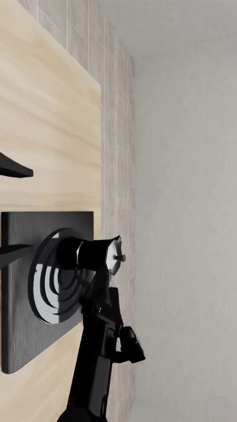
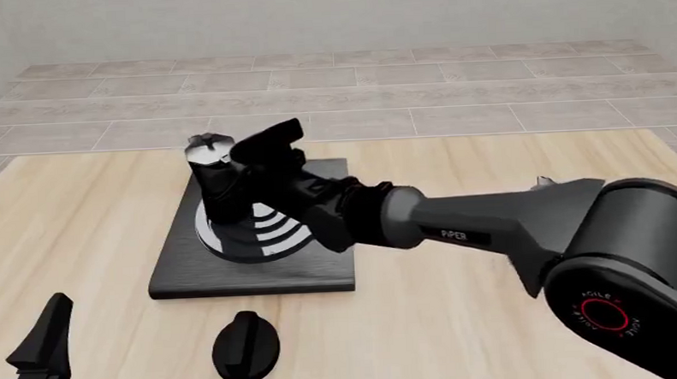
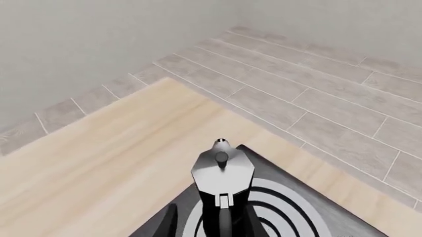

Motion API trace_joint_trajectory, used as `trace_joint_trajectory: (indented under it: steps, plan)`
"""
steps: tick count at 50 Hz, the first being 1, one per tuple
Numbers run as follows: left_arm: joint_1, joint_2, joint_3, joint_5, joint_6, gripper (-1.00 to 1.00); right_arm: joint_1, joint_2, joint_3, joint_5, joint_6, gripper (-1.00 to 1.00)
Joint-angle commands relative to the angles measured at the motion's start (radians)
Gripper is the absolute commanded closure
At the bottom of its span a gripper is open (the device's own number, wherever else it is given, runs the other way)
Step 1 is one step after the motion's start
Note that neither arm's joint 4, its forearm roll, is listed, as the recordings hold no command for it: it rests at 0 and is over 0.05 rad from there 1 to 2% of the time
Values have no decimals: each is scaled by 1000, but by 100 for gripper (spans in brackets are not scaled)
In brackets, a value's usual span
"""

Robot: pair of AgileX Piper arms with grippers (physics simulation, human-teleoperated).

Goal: Put both moka pots on the stove.

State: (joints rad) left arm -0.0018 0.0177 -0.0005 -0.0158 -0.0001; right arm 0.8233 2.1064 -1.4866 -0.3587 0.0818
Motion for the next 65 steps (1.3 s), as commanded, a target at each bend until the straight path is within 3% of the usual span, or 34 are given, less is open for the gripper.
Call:
trace_joint_trajectory:
  steps: [1, 15, 28, 34, 41, 51, 53, 54, 58, 65]
  plan:
    - [0, 0, 0, 0, 0, -100, 24, -84, 72, 8, -10, -100]
    - [0, 0, 0, 0, 0, -100, 50, -284, 220, 63, 5, -100]
    - [0, 0, 0, 0, 0, -100, 2, -519, 375, 131, 26, -100]
    - [0, 0, 0, 0, 0, -100, -44, -628, 447, 160, 67, -100]
    - [0, 0, 0, 0, 0, -100, -88, -726, 511, 190, 44, -100]
    - [0, 0, 0, 0, 0, -100, -216, -892, 584, 275, 36, -100]
    - [0, 0, 0, 0, 0, -100, -248, -912, 593, 295, 9, -100]
    - [0, 0, 0, 0, 0, -100, -272, -936, 607, 302, 34, -100]
    - [0, 0, 0, 0, 0, -100, -320, -966, 623, 340, 17, -100]
    - [0, 0, 0, 0, 0, -100, -364, -1055, 656, 395, 41, -100]
